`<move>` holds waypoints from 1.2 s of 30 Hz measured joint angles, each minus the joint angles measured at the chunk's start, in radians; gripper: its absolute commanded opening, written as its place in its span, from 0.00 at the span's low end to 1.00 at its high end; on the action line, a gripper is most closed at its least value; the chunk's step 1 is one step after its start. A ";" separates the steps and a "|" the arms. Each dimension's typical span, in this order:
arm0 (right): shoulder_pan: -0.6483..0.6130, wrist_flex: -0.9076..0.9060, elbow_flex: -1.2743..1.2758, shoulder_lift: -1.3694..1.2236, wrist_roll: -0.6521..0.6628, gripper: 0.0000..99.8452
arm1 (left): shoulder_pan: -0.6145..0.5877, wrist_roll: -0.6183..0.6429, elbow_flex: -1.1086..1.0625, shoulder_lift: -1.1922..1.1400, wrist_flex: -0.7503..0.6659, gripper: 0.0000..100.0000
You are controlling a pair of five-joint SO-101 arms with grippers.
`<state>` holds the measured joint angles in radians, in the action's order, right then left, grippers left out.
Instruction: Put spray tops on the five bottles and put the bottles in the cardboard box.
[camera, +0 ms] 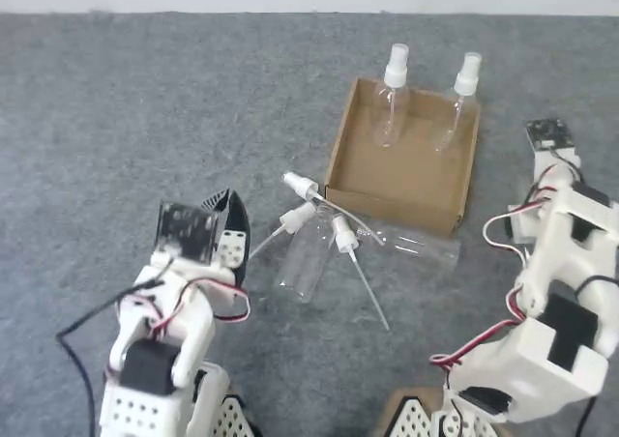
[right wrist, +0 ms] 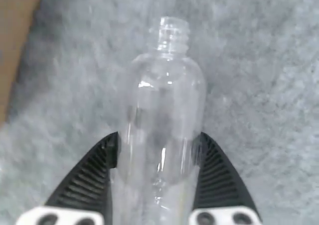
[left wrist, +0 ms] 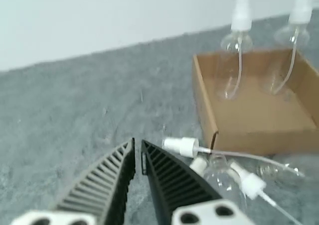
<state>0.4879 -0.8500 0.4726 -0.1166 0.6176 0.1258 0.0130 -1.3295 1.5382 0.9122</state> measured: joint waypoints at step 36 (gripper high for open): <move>0.247 -0.052 0.018 0.020 0.465 0.01 | 0.029 0.651 1.131 -1.791 0.143 0.23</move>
<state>0.7350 -0.9022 0.4910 -0.0967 1.0825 0.1550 0.6636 -0.1987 -0.2524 1.0549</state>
